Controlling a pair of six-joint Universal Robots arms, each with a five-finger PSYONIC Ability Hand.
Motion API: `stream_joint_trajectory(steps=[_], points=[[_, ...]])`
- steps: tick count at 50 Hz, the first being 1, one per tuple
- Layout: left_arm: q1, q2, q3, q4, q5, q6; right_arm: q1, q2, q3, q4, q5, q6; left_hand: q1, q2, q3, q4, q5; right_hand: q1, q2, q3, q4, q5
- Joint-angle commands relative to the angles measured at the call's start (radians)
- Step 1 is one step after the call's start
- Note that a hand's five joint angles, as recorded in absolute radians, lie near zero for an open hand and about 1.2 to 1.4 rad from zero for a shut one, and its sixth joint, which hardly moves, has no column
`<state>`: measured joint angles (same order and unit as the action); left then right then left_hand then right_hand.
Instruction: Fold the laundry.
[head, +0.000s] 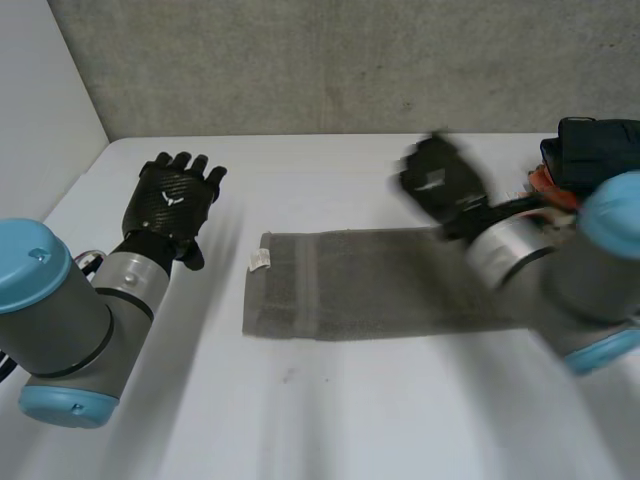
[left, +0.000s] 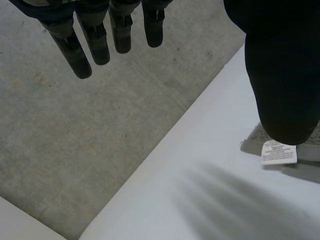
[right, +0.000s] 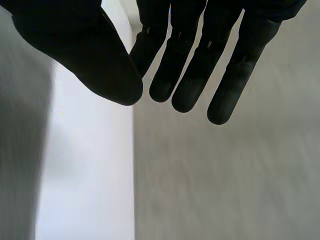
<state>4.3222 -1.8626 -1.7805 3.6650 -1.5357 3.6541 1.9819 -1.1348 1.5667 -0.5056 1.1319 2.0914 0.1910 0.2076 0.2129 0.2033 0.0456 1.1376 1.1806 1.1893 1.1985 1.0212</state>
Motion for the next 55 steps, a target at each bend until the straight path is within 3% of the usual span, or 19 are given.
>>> stream_joint_trajectory(steps=[1,5,6,7,8,11,14,18,20,21,22,25,30,33,39,51,54,55], points=[[-0.006,0.006,0.012,0.001,0.002,-0.054,0.256,0.23,-0.109,0.016,-0.116,0.006,-0.016,-0.033,-0.038,-0.029,-0.046,0.259,0.216,0.207,0.198,0.2],[-0.01,0.006,0.023,0.001,0.0,-0.077,0.302,0.3,-0.203,0.111,-0.003,0.015,-0.016,-0.033,-0.038,-0.029,-0.046,0.259,0.216,0.207,0.198,0.2],[-0.018,0.006,0.026,0.0,-0.001,-0.078,0.304,0.297,-0.215,0.125,0.038,0.021,-0.016,-0.033,-0.038,-0.029,-0.046,0.111,0.069,0.06,0.051,0.053],[-0.024,0.006,0.026,0.0,-0.001,-0.078,0.302,0.29,-0.227,0.146,0.124,0.053,-0.016,-0.033,-0.038,-0.029,-0.046,-0.611,-0.654,-0.662,-0.672,-0.669],[-0.03,0.006,0.024,-0.002,-0.001,-0.078,0.304,0.284,-0.226,0.151,0.175,0.08,-0.016,-0.033,-0.038,-0.029,-0.046,-0.963,-1.006,-1.015,-1.024,-1.021],[-0.055,0.01,0.012,-0.003,0.0,-0.078,0.272,0.233,-0.208,0.162,0.294,0.223,-0.016,-0.033,-0.038,-0.029,-0.046,-0.963,-1.006,-1.015,-1.024,-1.021],[-0.07,0.014,0.006,-0.005,0.0,-0.078,0.177,0.126,-0.162,0.171,0.316,0.373,-0.016,-0.033,-0.038,-0.029,-0.046,-0.963,-1.006,-1.015,-1.024,-1.021],[-0.075,0.019,-0.003,-0.005,0.002,-0.078,-0.025,-0.058,-0.022,0.206,0.254,0.596,-0.016,-0.033,-0.038,-0.029,-0.046,-0.963,-1.006,-1.015,-1.024,-1.021],[-0.075,0.019,-0.007,-0.002,0.002,-0.08,-0.102,-0.095,0.005,0.223,0.226,0.618,-0.016,-0.033,-0.038,-0.029,-0.046,-0.883,-0.926,-0.935,-0.944,-0.941],[-0.075,0.017,-0.008,-0.002,0.002,-0.081,-0.147,-0.112,0.019,0.236,0.212,0.618,-0.016,-0.033,-0.038,-0.029,-0.046,-0.853,-0.896,-0.905,-0.914,-0.911],[-0.076,0.017,-0.011,-0.002,0.002,-0.081,-0.287,-0.143,0.059,0.281,0.169,0.615,-0.016,-0.033,-0.038,-0.029,-0.046,-0.818,-0.861,-0.87,-0.879,-0.876],[-0.078,0.016,-0.025,0.001,0.003,-0.081,-0.398,-0.152,0.084,0.326,0.12,0.607,-0.016,-0.033,-0.038,-0.029,-0.046,-0.748,-0.791,-0.799,-0.809,-0.806],[-0.093,0.011,-0.034,0.003,0.003,-0.081,-0.642,-0.143,0.127,0.401,-0.093,0.495,-0.016,-0.033,-0.038,-0.029,-0.046,-0.636,-0.679,-0.687,-0.697,-0.694],[-0.099,0.005,-0.034,0.003,0.003,-0.081,-0.737,-0.1,0.137,0.404,-0.167,0.426,-0.016,-0.033,-0.038,-0.029,-0.046,-0.54,-0.583,-0.591,-0.601,-0.598],[-0.101,0.003,-0.042,0.003,0.005,-0.081,-0.856,0.007,0.125,0.409,-0.202,0.378,-0.016,-0.033,-0.038,-0.029,-0.046,-0.483,-0.526,-0.535,-0.544,-0.541],[-0.101,-0.001,-0.043,0.004,0.005,-0.081,-0.887,0.125,0.099,0.342,-0.215,0.343,-0.016,-0.033,-0.038,-0.029,-0.046,-0.627,-0.67,-0.679,-0.688,-0.685],[-0.101,-0.001,-0.043,0.006,0.005,-0.081,-0.884,0.145,0.09,0.309,-0.215,0.341,-0.016,-0.033,-0.038,-0.029,-0.046,-0.536,-0.579,-0.588,-0.597,-0.594],[-0.101,-0.001,-0.043,0.009,0.005,-0.081,-0.884,0.161,0.081,0.282,-0.215,0.34,-0.016,-0.033,-0.038,-0.029,-0.046,-0.181,-0.224,-0.233,-0.242,-0.239]])
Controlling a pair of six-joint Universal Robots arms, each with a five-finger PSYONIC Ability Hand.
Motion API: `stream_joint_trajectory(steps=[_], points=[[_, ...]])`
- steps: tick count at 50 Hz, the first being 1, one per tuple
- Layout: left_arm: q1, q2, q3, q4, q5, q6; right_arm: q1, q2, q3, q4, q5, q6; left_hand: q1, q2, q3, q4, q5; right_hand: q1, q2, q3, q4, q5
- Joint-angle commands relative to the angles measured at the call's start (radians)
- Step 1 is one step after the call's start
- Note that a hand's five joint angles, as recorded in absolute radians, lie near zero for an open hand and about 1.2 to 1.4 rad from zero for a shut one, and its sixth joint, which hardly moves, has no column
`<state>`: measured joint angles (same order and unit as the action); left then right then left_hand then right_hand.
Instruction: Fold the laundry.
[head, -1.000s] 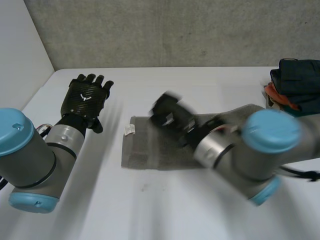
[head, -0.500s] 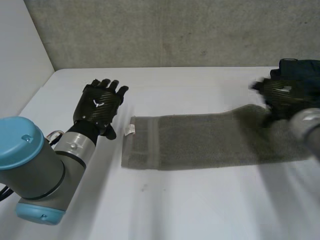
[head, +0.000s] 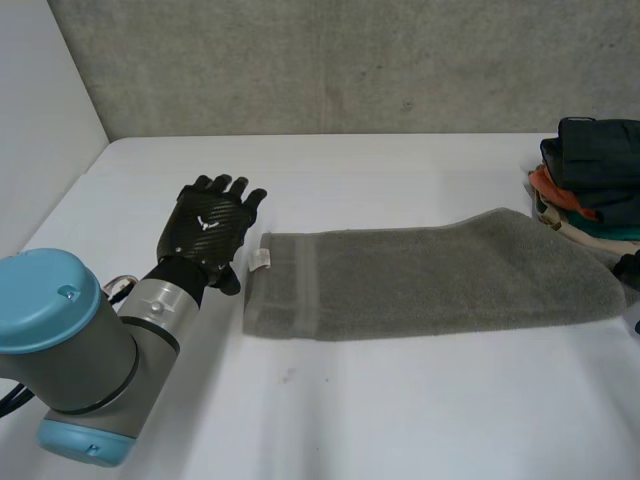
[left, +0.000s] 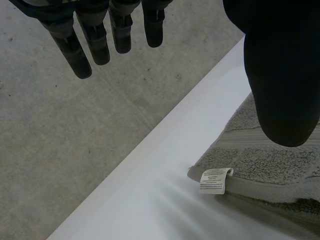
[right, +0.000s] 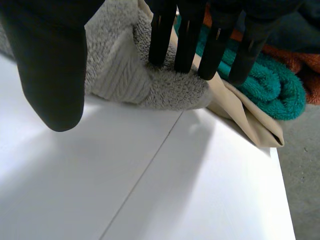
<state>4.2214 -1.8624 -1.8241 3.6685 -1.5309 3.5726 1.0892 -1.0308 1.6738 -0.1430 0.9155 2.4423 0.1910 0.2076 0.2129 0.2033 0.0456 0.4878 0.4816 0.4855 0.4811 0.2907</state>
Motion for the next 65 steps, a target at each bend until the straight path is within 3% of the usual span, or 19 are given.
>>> stream_joint_trajectory(steps=[1,6,14,18,26,30,35,42,43,44,45,46,47,52,59,65], points=[[0.0,-0.001,0.0,0.007,0.0,0.0,0.011,0.058,-0.029,-0.098,0.008,-0.009,-0.016,-0.033,-0.038,-0.029,-0.046,0.862,0.868,0.864,0.868,0.884],[0.0,0.0,-0.001,0.008,-0.001,0.0,0.012,0.052,-0.023,-0.168,0.068,0.001,-0.016,-0.033,-0.038,-0.029,-0.046,0.908,0.915,0.911,0.915,0.931],[0.005,0.022,-0.018,0.01,-0.001,0.0,0.095,-0.104,-0.026,-0.176,0.118,-0.005,-0.016,-0.033,-0.038,-0.029,-0.046,0.908,0.915,0.911,0.915,0.931],[0.008,0.029,-0.023,0.01,-0.003,0.0,0.197,-0.156,-0.026,-0.185,0.128,-0.014,-0.016,-0.033,-0.038,-0.029,-0.046,0.908,0.915,0.911,0.915,0.931],[0.023,0.075,-0.026,0.008,-0.009,0.0,0.538,-0.232,-0.037,-0.331,0.106,-0.092,-0.016,-0.033,-0.038,-0.029,-0.046,0.908,0.915,0.911,0.915,0.931],[0.037,0.112,-0.031,0.008,-0.014,-0.002,0.747,-0.213,-0.045,-0.423,0.06,-0.132,-0.016,-0.033,-0.038,-0.029,-0.046,0.908,0.915,0.911,0.915,0.931],[0.042,0.138,-0.05,0.007,-0.014,-0.021,0.984,-0.041,-0.112,-0.445,-0.029,-0.146,-0.016,-0.033,-0.038,-0.029,-0.046,0.908,0.915,0.911,0.915,0.931],[0.055,0.143,-0.06,0.002,-0.015,-0.072,1.164,0.156,-0.242,-0.336,0.0,-0.187,-0.016,-0.033,-0.038,-0.029,-0.046,0.908,0.915,0.911,0.915,0.931],[0.055,0.143,-0.06,0.002,-0.014,-0.074,1.169,0.164,-0.252,-0.316,0.019,-0.193,-0.016,-0.033,-0.038,-0.029,-0.046,0.908,0.915,0.911,0.915,0.931],[0.055,0.143,-0.058,0.002,-0.014,-0.075,1.169,0.163,-0.256,-0.296,0.042,-0.198,-0.016,-0.033,-0.038,-0.029,-0.046,0.677,0.683,0.679,0.684,0.7],[0.055,0.143,-0.057,0.002,-0.012,-0.074,1.169,0.156,-0.258,-0.281,0.069,-0.203,-0.016,-0.033,-0.038,-0.029,-0.046,0.37,0.376,0.372,0.376,0.392],[0.055,0.143,-0.055,0.002,-0.012,-0.075,1.167,0.141,-0.259,-0.252,0.126,-0.192,-0.016,-0.033,-0.038,-0.029,-0.046,-0.192,-0.185,-0.189,-0.185,-0.169],[0.054,0.143,-0.054,0.004,-0.012,-0.075,1.17,0.13,-0.256,-0.245,0.15,-0.19,-0.016,-0.033,-0.038,-0.029,-0.046,-0.313,-0.307,-0.311,-0.307,-0.291],[0.039,0.143,-0.023,0.01,-0.008,-0.077,1.147,0.049,-0.206,-0.224,0.258,-0.123,-0.016,-0.033,-0.038,-0.029,-0.046,-0.313,-0.307,-0.311,-0.307,-0.291],[-0.02,0.112,0.06,0.011,-0.011,-0.095,1.054,-0.117,-0.088,-0.211,0.29,0.217,-0.016,-0.033,-0.038,-0.029,-0.046,-0.313,-0.307,-0.311,-0.307,-0.291],[-0.155,-0.023,0.16,-0.002,-0.015,-0.115,0.885,-0.167,-0.028,-0.098,0.329,0.4,-0.013,-0.029,-0.035,-0.025,-0.042,-0.313,-0.307,-0.311,-0.307,-0.291]])
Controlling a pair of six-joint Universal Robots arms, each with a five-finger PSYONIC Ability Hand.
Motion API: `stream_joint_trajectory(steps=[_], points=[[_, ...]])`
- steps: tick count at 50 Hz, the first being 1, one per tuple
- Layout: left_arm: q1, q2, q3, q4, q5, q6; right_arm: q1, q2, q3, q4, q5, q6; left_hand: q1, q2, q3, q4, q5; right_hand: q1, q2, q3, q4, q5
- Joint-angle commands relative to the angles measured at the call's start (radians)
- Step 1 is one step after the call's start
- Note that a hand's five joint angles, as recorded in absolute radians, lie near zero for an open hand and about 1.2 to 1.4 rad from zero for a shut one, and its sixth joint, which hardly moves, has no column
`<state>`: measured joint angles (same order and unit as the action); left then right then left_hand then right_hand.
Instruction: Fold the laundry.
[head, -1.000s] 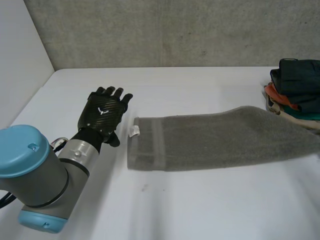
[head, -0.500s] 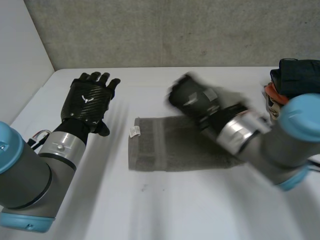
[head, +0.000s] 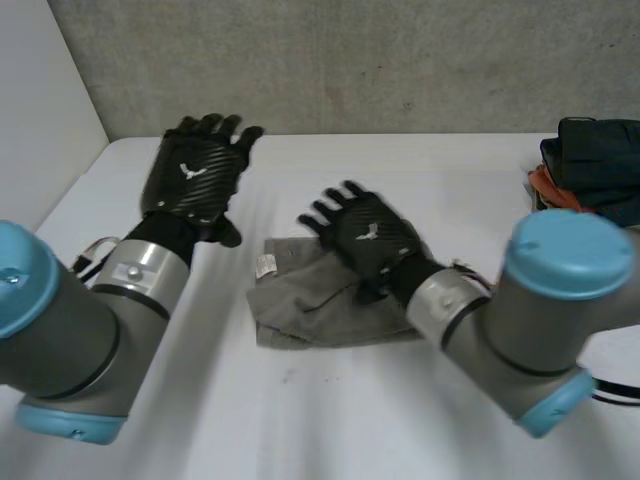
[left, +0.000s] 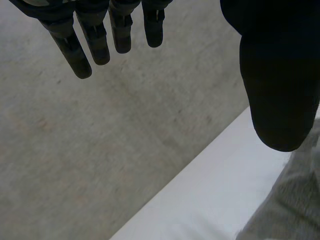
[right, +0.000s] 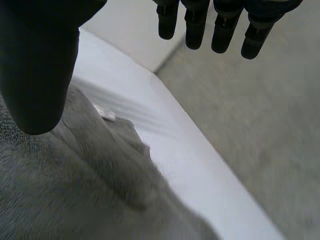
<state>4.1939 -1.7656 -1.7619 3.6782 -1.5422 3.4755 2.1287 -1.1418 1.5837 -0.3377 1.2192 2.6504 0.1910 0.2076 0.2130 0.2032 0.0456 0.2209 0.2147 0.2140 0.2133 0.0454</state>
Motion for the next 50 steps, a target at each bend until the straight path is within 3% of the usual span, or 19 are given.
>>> stream_joint_trajectory(steps=[1,8,15,21,27,30,36,43,50], points=[[-0.146,-0.141,0.11,-0.012,-0.004,-0.018,-0.168,-0.055,0.067,0.111,0.028,0.192,-0.013,-0.029,-0.035,-0.025,-0.042,-0.046,-0.04,-0.039,-0.039,-0.045],[-0.199,-0.33,0.24,-0.02,-0.016,-0.009,-0.228,-0.046,0.09,0.167,0.03,0.16,-0.004,-0.02,-0.026,-0.016,-0.033,-0.046,-0.04,-0.039,-0.039,-0.045],[-0.193,-0.478,0.361,-0.067,-0.119,0.016,-0.227,-0.012,0.114,0.158,0.029,0.12,-0.004,-0.02,-0.026,-0.016,-0.033,0.078,0.084,0.085,0.086,0.079],[-0.149,-0.557,0.394,-0.095,-0.164,0.069,-0.219,0.022,0.14,0.134,0.028,0.071,0.031,0.015,0.009,0.019,0.002,0.366,0.372,0.373,0.373,0.367],[-0.045,-0.565,0.383,-0.096,-0.294,0.189,-0.211,0.04,0.174,0.034,0.063,0.043,0.078,0.062,0.056,0.066,0.049,0.835,0.841,0.842,0.842,0.836],[-0.012,-0.558,0.357,-0.098,-0.352,0.286,-0.211,0.031,0.191,0.017,0.114,-0.004,0.078,0.062,0.056,0.066,0.049,0.938,0.945,0.945,0.946,0.939],[0.017,-0.421,0.214,-0.096,-0.365,0.363,-0.213,0.024,0.226,0.008,0.151,-0.104,0.04,0.024,0.018,0.028,0.011,1.175,1.182,1.182,1.183,1.176],[-0.069,-0.2,0.067,-0.09,-0.365,0.277,-0.225,-0.016,0.263,0.008,0.149,-0.179,-0.01,-0.026,-0.032,-0.022,-0.039,1.175,1.182,1.182,1.183,1.176],[-0.117,-0.081,0.015,-0.093,-0.362,0.166,-0.228,-0.022,0.28,0.023,0.16,-0.196,-0.013,-0.029,-0.035,-0.025,-0.042,1.175,1.182,1.182,1.183,1.176]])
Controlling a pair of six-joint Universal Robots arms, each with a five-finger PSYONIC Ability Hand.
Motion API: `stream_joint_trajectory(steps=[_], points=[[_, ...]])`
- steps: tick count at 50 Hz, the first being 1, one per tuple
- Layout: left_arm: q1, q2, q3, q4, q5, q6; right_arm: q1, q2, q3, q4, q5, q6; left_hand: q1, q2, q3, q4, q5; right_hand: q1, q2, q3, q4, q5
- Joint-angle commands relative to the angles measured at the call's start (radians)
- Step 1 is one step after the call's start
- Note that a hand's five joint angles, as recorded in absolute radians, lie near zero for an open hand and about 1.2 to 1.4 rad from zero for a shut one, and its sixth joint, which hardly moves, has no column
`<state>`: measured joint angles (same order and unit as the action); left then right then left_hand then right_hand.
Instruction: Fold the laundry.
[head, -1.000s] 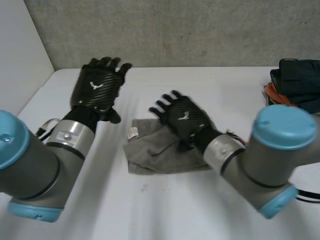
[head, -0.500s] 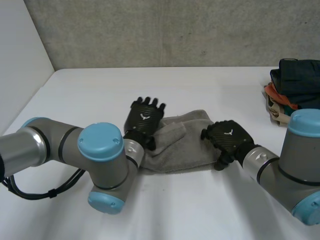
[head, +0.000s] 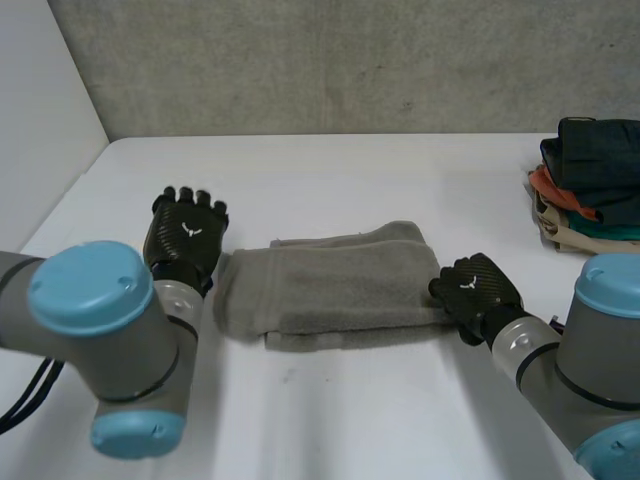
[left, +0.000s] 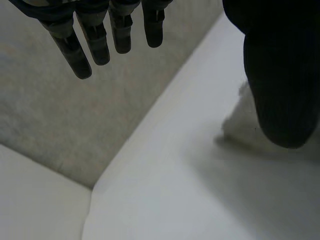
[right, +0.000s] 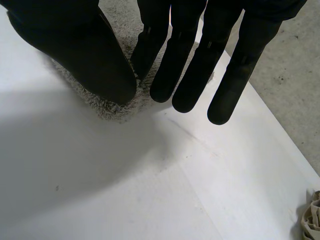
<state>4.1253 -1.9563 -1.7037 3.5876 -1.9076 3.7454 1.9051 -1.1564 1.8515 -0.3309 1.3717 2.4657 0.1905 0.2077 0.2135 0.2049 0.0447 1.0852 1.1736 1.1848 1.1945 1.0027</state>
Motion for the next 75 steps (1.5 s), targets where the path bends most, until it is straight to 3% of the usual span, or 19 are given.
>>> stream_joint_trajectory(steps=[1,15,16,18,21,31,34,37,43,47,48,50,56,58,66,68,71,74,75], points=[[-0.048,0.117,-0.048,-0.004,0.004,-0.108,-0.004,-0.012,0.015,0.021,0.009,-0.014,-0.012,-0.029,-0.035,-0.027,-0.041,0.311,0.223,0.211,0.202,0.219],[-0.045,0.134,-0.082,0.002,0.085,-0.127,-0.09,-0.109,0.038,0.059,0.027,-0.045,-0.016,-0.033,-0.039,-0.03,-0.045,0.311,0.223,0.211,0.202,0.219],[-0.045,0.132,-0.083,0.002,0.097,-0.131,-0.09,-0.111,0.037,0.058,0.027,-0.033,-0.016,-0.033,-0.039,-0.03,-0.045,-0.109,-0.198,-0.209,-0.219,-0.201],[-0.045,0.132,-0.083,0.002,0.119,-0.142,-0.09,-0.109,0.04,0.053,0.029,-0.027,-0.016,-0.033,-0.039,-0.03,-0.045,-0.493,-0.582,-0.593,-0.603,-0.585],[-0.045,0.129,-0.083,-0.006,0.151,-0.168,-0.09,-0.112,0.038,0.044,0.03,0.002,-0.016,-0.033,-0.039,-0.03,-0.045,-0.598,-0.686,-0.698,-0.707,-0.69],[-0.042,0.122,-0.106,-0.012,0.205,-0.229,-0.103,-0.18,0.026,0.053,0.006,0.167,-0.003,-0.021,-0.026,-0.018,-0.032,-0.586,-0.675,-0.686,-0.696,-0.678],[-0.042,0.122,-0.105,-0.01,0.206,-0.233,-0.103,-0.178,0.025,0.076,-0.04,0.202,-0.006,-0.024,-0.029,-0.021,-0.035,-0.58,-0.669,-0.68,-0.69,-0.672],[-0.043,0.123,-0.105,-0.01,0.208,-0.233,-0.109,-0.171,0.02,0.118,-0.088,0.242,-0.006,-0.024,-0.029,-0.021,-0.035,-0.56,-0.648,-0.659,-0.669,-0.652],[-0.042,0.128,-0.106,-0.01,0.208,-0.234,-0.12,-0.083,0.002,0.128,-0.103,0.254,-0.006,-0.024,-0.029,-0.021,-0.035,-0.536,-0.625,-0.636,-0.646,-0.628],[-0.037,0.128,-0.108,-0.01,0.205,-0.234,-0.115,-0.008,-0.031,0.124,-0.085,0.248,-0.012,-0.029,-0.035,-0.027,-0.041,-0.32,-0.408,-0.42,-0.429,-0.412],[-0.036,0.128,-0.108,-0.01,0.205,-0.234,-0.113,0.009,-0.049,0.125,-0.077,0.242,-0.012,-0.029,-0.035,-0.027,-0.041,-0.023,-0.111,-0.122,-0.132,-0.115],[-0.033,0.129,-0.109,-0.01,0.202,-0.233,-0.113,0.017,-0.064,0.125,-0.054,0.227,-0.012,-0.029,-0.035,-0.027,-0.041,0.31,0.221,0.21,0.2,0.218],[-0.02,0.16,-0.119,-0.01,0.2,-0.233,-0.103,-0.005,-0.104,0.058,0.117,0.049,-0.012,-0.029,-0.035,-0.027,-0.041,0.311,0.223,0.211,0.202,0.219],[-0.013,0.181,-0.12,-0.01,0.2,-0.233,-0.09,-0.025,-0.109,0.021,0.135,-0.003,-0.012,-0.029,-0.035,-0.027,-0.041,0.311,0.223,0.211,0.202,0.219],[0.036,0.227,-0.122,-0.007,0.194,-0.234,0.264,-0.054,-0.167,-0.137,0.084,-0.185,-0.012,-0.029,-0.035,-0.027,-0.041,0.311,0.223,0.211,0.202,0.219],[0.049,0.232,-0.123,-0.009,0.193,-0.234,0.388,0.012,-0.149,-0.192,-0.024,-0.217,-0.012,-0.029,-0.035,-0.027,-0.041,0.311,0.223,0.211,0.202,0.219],[0.052,0.234,-0.123,-0.009,0.193,-0.237,0.452,0.085,-0.124,-0.18,-0.133,-0.269,-0.012,-0.029,-0.035,-0.027,-0.041,0.311,0.223,0.211,0.202,0.219],[0.052,0.24,-0.122,-0.01,0.193,-0.257,0.46,0.113,-0.107,-0.149,-0.166,-0.301,-0.012,-0.029,-0.035,-0.027,-0.041,0.311,0.223,0.211,0.202,0.219],[0.05,0.243,-0.122,-0.01,0.193,-0.263,0.457,0.112,-0.1,-0.14,-0.166,-0.306,-0.015,-0.032,-0.038,-0.029,-0.044,0.065,-0.023,-0.035,-0.044,-0.027]])
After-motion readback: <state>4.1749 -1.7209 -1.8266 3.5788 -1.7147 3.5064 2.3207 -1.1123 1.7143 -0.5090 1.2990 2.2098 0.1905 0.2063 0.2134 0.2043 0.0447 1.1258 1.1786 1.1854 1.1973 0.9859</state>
